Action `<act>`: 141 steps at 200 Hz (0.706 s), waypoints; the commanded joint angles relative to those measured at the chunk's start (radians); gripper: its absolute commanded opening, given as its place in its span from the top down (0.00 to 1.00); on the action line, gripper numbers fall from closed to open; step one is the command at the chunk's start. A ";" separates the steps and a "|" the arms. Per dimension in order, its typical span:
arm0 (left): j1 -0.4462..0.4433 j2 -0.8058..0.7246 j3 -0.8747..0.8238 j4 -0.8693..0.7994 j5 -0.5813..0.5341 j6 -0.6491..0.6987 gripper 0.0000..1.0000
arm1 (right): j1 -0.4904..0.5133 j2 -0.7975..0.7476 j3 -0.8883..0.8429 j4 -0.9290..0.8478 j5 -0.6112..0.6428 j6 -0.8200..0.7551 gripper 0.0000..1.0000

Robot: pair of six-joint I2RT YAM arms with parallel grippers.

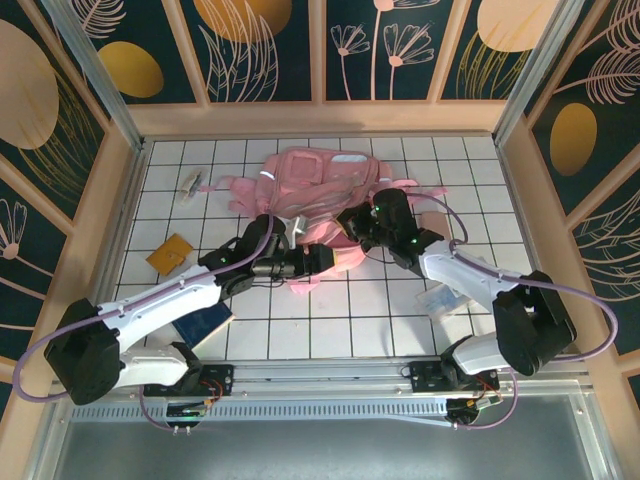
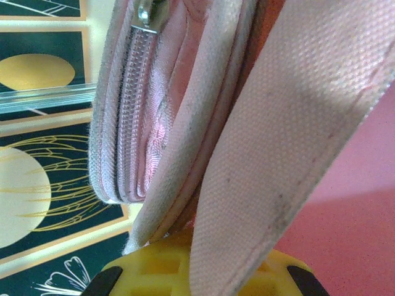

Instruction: Pack books, pencil case, and school supplies into a backpack

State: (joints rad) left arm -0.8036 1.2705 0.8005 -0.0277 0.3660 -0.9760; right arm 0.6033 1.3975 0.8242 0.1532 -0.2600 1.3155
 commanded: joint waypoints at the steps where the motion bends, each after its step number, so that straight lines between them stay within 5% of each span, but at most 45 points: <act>1: 0.001 0.053 0.030 -0.019 -0.077 -0.090 0.46 | 0.007 -0.003 0.057 0.062 -0.023 -0.013 1.00; 109: 0.001 0.305 0.219 -0.202 -0.303 -0.178 0.48 | 0.042 -0.015 0.054 0.101 -0.024 -0.012 1.00; 133: 0.001 0.339 0.220 -0.228 -0.305 -0.184 0.53 | 0.055 -0.007 0.055 0.130 -0.025 -0.014 1.00; 141: -0.002 0.342 0.216 -0.230 -0.310 -0.184 0.62 | 0.055 -0.004 0.058 0.132 -0.025 -0.016 1.00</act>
State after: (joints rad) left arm -0.8055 1.5787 1.0031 -0.1196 0.1200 -1.0283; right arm 0.6312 1.4033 0.8310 0.1547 -0.2535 1.3155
